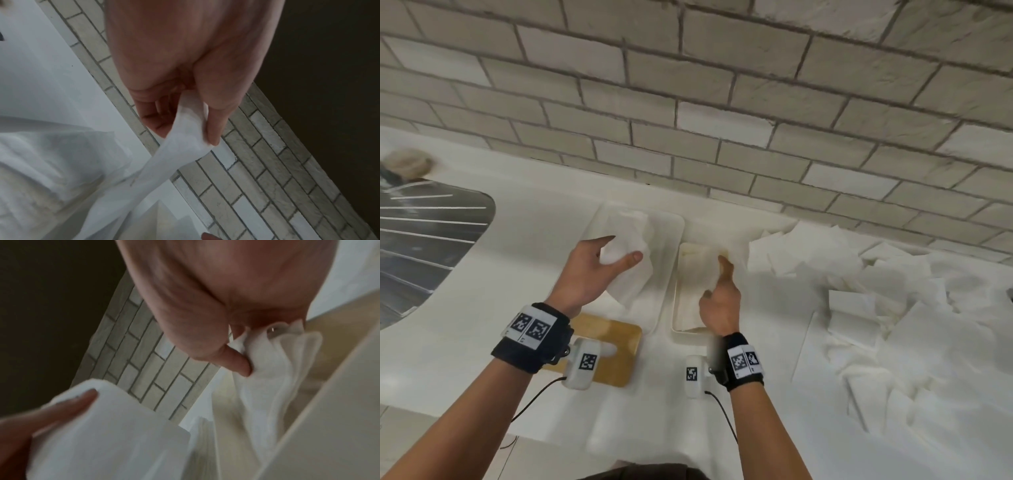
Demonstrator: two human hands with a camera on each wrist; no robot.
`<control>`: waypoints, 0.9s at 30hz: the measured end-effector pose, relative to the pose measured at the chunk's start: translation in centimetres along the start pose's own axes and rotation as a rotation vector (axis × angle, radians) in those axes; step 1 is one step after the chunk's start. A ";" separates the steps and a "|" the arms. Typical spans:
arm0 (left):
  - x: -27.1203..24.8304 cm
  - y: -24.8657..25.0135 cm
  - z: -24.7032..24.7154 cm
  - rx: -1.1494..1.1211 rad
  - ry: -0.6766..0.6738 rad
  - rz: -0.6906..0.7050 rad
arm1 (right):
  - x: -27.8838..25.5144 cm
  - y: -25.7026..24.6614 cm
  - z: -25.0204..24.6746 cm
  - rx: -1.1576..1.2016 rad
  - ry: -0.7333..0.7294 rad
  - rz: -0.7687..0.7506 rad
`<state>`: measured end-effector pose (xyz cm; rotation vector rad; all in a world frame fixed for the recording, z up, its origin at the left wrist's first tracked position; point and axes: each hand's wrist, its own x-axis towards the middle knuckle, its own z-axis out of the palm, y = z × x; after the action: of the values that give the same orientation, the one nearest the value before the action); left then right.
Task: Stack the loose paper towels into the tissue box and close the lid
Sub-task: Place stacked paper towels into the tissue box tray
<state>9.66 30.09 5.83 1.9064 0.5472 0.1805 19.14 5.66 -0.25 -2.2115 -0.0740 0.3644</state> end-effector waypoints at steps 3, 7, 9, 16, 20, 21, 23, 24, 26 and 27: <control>-0.2 1.0 -0.1 0.033 -0.053 0.025 | -0.4 0.7 -0.4 0.013 -0.030 -0.002; -0.2 3.4 0.6 0.133 -0.120 0.086 | -1.6 0.1 -1.9 -0.291 -0.069 -0.025; -0.5 5.4 0.9 0.193 -0.166 0.128 | -2.6 -0.9 -3.6 -0.315 0.097 -0.172; 0.6 11.7 3.1 0.153 -0.398 0.304 | -6.3 -3.7 -5.9 0.604 -0.121 -0.421; 3.8 11.9 5.5 0.222 -0.244 0.376 | -7.5 -1.3 -5.2 0.606 0.030 -0.364; 4.5 11.4 6.2 0.224 -0.227 0.372 | -7.3 -0.6 -5.0 0.538 0.076 -0.357; 5.4 10.0 7.7 0.256 -0.211 0.377 | -6.3 0.8 -4.5 0.353 0.118 -0.335; 5.7 9.2 8.4 0.278 -0.196 0.402 | -5.6 1.5 -4.2 0.286 0.118 -0.296; 5.5 7.4 9.6 0.315 -0.155 0.457 | -4.4 2.6 -3.2 0.238 0.073 -0.166; 5.3 6.7 10.0 0.332 -0.146 0.468 | -4.0 2.7 -2.7 0.260 0.041 -0.094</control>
<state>20.04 22.06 7.23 2.3308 0.0227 0.2612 15.90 1.20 0.08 -1.9495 -0.1025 0.2603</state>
